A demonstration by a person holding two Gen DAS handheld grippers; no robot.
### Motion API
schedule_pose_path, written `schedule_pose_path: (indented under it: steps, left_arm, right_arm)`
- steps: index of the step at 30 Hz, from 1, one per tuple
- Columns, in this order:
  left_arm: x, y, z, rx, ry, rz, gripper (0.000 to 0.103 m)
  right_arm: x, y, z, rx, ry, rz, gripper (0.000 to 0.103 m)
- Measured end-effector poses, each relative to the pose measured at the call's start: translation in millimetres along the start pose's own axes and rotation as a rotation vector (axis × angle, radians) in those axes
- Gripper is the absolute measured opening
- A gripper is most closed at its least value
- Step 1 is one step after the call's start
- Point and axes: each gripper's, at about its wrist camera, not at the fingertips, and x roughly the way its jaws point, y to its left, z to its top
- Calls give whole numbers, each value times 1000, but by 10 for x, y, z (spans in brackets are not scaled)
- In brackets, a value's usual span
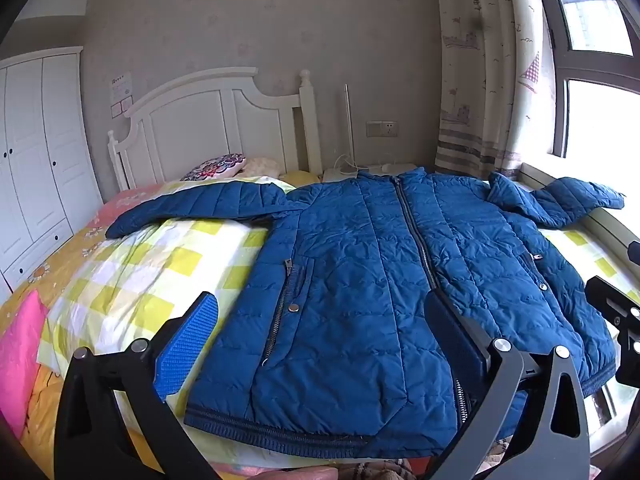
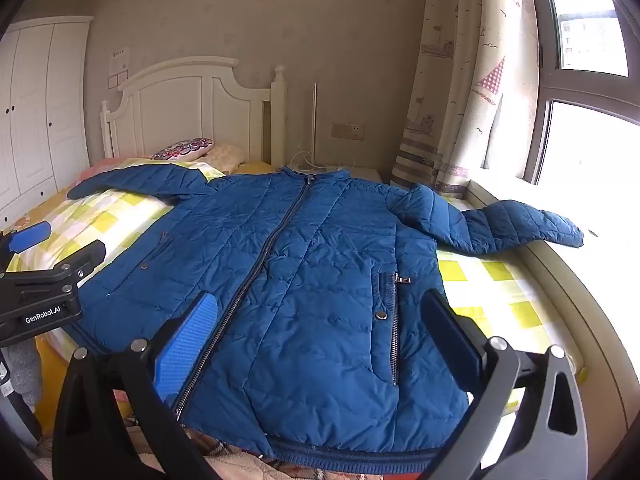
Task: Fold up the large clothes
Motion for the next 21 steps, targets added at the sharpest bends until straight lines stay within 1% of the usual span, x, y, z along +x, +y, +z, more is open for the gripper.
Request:
schedule_pose_path:
  steps: [9,17,21]
  left_arm:
    - [-8,21,-5,-3,10,-6,99]
    - [-26,4,-84,4,10,-4,99]
    - [33,-30,-80,9,18,-10,99]
  right_arm:
    - [-2,-15,-5,3,0,6,101]
    - [29,-34,-18,15,8,15,101]
    - [30,-44,-24,17,10,17,101]
